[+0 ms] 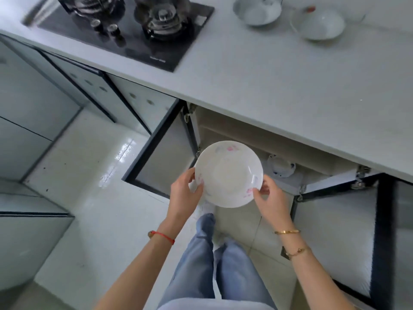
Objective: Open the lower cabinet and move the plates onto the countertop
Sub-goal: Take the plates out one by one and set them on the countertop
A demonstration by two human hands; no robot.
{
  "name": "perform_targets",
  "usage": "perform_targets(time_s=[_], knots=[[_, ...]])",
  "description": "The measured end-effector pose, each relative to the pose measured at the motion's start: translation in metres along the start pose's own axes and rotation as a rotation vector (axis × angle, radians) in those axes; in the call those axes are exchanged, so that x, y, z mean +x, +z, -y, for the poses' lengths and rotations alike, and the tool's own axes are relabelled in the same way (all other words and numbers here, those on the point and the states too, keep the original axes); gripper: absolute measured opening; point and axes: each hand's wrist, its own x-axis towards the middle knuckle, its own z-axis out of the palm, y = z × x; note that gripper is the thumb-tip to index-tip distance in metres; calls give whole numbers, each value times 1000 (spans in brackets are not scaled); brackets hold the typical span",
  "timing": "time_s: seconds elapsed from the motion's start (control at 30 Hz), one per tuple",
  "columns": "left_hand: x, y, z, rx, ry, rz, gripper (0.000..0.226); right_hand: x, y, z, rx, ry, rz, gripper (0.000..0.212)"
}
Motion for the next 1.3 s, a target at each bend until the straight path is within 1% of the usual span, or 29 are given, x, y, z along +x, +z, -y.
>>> perform_targets(time_s=[0.23,0.33,0.5,0.6,0.7,0.8,0.97,1.2,1.3], knots=[[2,-24,-60,-17,70,0,27,-9,-51,43,12,-47,-54,29],[18,-28,-79,-33,117,-1,30,5,-65,55,26,-68,-87,29],[65,-31,-101,-80,149,4,31,48,-78,74,41,-74,-106,25],[105,-32,-108,-97,165,31,26,86,-81,85,35,-83,-113,20],[155,-33,-112,-96,194,49,30,131,-80,99,30,-81,-134,18],[212,-35,-118,-62,204,61,32,180,-75,116,17,-53,-160,18],[304,-35,-130,6,242,105,28,262,-65,140,-12,12,-187,16],[407,-17,-127,47,200,176,23,356,-49,148,-47,140,-171,14],[439,-6,-122,38,150,206,23,389,-43,146,-51,190,-158,14]])
